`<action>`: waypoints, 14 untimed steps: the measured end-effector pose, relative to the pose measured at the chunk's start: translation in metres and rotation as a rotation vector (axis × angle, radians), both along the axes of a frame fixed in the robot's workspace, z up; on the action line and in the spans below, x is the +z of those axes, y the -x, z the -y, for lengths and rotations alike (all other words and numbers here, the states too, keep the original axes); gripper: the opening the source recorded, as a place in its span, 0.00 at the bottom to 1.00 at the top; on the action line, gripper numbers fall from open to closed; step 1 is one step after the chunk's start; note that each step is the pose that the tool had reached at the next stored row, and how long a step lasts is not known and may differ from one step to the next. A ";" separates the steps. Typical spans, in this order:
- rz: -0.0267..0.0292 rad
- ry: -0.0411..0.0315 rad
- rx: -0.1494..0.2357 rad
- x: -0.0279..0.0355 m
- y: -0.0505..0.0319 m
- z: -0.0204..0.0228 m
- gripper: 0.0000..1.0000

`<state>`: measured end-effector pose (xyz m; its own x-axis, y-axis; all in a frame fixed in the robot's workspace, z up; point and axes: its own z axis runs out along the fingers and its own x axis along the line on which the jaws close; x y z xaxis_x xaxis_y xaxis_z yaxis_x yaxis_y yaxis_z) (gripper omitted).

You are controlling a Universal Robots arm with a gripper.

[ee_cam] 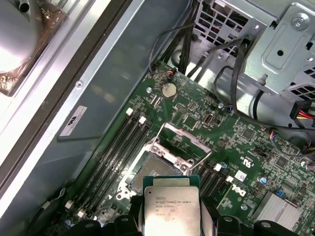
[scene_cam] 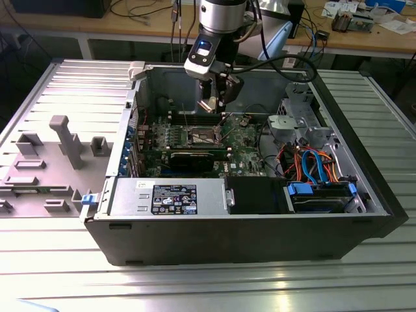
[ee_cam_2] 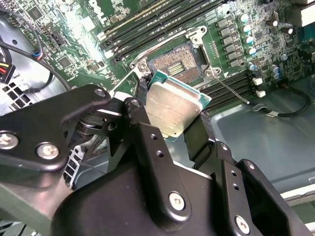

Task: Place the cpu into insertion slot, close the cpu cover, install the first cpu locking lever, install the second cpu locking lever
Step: 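Place the cpu into insertion slot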

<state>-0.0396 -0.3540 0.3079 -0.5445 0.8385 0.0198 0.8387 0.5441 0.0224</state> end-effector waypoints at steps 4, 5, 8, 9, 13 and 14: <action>0.0000 0.0000 -0.021 -0.0003 0.0000 0.0000 0.55; 0.0000 0.0000 -0.024 -0.0003 0.0000 0.0000 0.55; 0.0000 0.0000 -0.031 -0.0004 0.0000 0.0000 0.55; 0.0000 0.0000 -0.035 -0.0004 0.0000 0.0000 0.55; 0.0000 0.0000 -0.045 -0.0006 0.0001 0.0000 0.55; 0.0000 0.0000 -0.047 -0.0007 0.0001 0.0000 0.55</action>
<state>-0.0397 -0.3540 0.3072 -0.5042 0.8633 0.0199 0.8635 0.5038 0.0224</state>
